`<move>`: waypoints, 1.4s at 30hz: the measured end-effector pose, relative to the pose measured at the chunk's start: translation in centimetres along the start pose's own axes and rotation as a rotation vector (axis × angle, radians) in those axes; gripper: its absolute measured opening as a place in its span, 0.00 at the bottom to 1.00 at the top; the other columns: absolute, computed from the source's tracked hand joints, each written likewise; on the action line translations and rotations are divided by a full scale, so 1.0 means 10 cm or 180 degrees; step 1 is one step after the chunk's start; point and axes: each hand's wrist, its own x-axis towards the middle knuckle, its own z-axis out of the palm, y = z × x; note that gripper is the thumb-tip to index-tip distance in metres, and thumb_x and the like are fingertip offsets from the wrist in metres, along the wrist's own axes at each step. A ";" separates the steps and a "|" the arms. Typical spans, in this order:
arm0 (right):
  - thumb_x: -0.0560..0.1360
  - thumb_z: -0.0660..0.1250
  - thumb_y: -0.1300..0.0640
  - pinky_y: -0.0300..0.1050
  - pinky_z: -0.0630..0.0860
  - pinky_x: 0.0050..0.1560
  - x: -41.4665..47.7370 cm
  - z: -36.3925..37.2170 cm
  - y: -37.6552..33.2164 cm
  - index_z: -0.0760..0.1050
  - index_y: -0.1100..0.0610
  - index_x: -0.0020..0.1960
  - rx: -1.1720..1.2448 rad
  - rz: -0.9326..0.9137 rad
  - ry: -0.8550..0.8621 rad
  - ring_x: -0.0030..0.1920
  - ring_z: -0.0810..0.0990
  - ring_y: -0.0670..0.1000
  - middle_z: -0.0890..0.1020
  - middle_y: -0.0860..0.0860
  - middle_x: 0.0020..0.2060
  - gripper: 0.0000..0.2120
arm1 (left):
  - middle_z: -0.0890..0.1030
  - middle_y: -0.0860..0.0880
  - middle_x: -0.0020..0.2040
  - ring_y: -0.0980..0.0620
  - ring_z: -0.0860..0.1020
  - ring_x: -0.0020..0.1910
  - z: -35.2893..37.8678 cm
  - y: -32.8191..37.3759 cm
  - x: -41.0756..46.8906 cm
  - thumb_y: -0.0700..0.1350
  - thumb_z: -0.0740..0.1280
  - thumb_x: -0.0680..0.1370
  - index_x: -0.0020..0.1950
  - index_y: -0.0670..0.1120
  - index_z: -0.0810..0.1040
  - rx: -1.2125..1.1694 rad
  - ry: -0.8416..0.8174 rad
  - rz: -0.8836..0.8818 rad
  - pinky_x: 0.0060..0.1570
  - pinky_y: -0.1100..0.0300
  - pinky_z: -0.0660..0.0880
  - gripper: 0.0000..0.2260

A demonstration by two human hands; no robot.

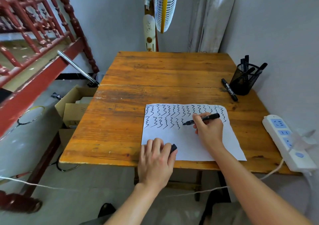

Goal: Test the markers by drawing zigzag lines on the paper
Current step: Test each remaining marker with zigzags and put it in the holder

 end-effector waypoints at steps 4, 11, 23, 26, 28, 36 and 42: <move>0.74 0.68 0.56 0.52 0.80 0.34 -0.02 -0.03 0.01 0.78 0.54 0.35 -0.0040 -0.0032 -0.0032 0.29 0.80 0.52 0.81 0.52 0.27 0.09 | 0.75 0.49 0.41 0.49 0.71 0.41 -0.01 0.00 0.00 0.55 0.59 0.78 0.44 0.50 0.75 -0.0021 -0.0051 -0.0026 0.40 0.55 0.71 0.11; 0.76 0.69 0.57 0.38 0.74 0.29 -0.22 -0.20 -0.23 0.76 0.58 0.38 0.0496 -0.0043 -0.0406 0.25 0.74 0.48 0.76 0.53 0.25 0.10 | 0.75 0.50 0.42 0.50 0.71 0.42 -0.05 0.00 0.01 0.55 0.58 0.77 0.45 0.50 0.75 -0.0172 -0.0223 -0.0092 0.41 0.56 0.70 0.11; 0.76 0.64 0.47 0.39 0.67 0.25 -1.07 -0.86 -0.95 0.77 0.59 0.37 0.1089 -0.0221 -0.0687 0.23 0.72 0.50 0.77 0.52 0.23 0.16 | 0.74 0.54 0.48 0.57 0.74 0.43 -0.72 0.25 -0.10 0.56 0.53 0.79 0.58 0.49 0.70 -0.2151 -0.0023 0.0030 0.37 0.60 0.75 0.15; 0.74 0.64 0.46 0.40 0.68 0.26 -1.18 -0.94 -1.07 0.77 0.59 0.37 0.1109 -0.0353 -0.0732 0.23 0.72 0.51 0.77 0.52 0.23 0.17 | 0.73 0.55 0.46 0.58 0.73 0.41 -0.92 0.35 -0.16 0.57 0.52 0.80 0.57 0.49 0.71 -0.2185 0.0138 0.0196 0.34 0.61 0.74 0.16; 0.74 0.64 0.46 0.40 0.69 0.25 -1.25 -1.00 -1.11 0.76 0.61 0.37 0.1100 -0.0440 -0.0811 0.23 0.73 0.51 0.77 0.53 0.23 0.18 | 0.75 0.53 0.46 0.58 0.74 0.41 -1.03 0.41 -0.20 0.56 0.53 0.80 0.57 0.48 0.71 -0.2160 0.0200 0.0338 0.34 0.62 0.74 0.14; 0.73 0.70 0.48 0.39 0.70 0.28 -1.39 -1.24 -1.14 0.74 0.59 0.44 0.1082 -0.0083 -0.1438 0.26 0.74 0.50 0.77 0.56 0.27 0.14 | 0.77 0.59 0.33 0.60 0.74 0.33 -1.47 0.61 -0.31 0.56 0.55 0.80 0.54 0.51 0.75 -0.2388 -0.0344 0.0476 0.33 0.68 0.68 0.13; 0.75 0.64 0.44 0.40 0.61 0.26 -1.47 -1.39 -1.14 0.81 0.57 0.46 0.1358 0.0086 -0.1939 0.26 0.71 0.49 0.78 0.55 0.30 0.17 | 0.64 0.50 0.28 0.54 0.63 0.25 -1.79 0.66 -0.26 0.52 0.55 0.80 0.48 0.42 0.76 -0.4210 -0.2061 -0.0500 0.29 0.60 0.62 0.17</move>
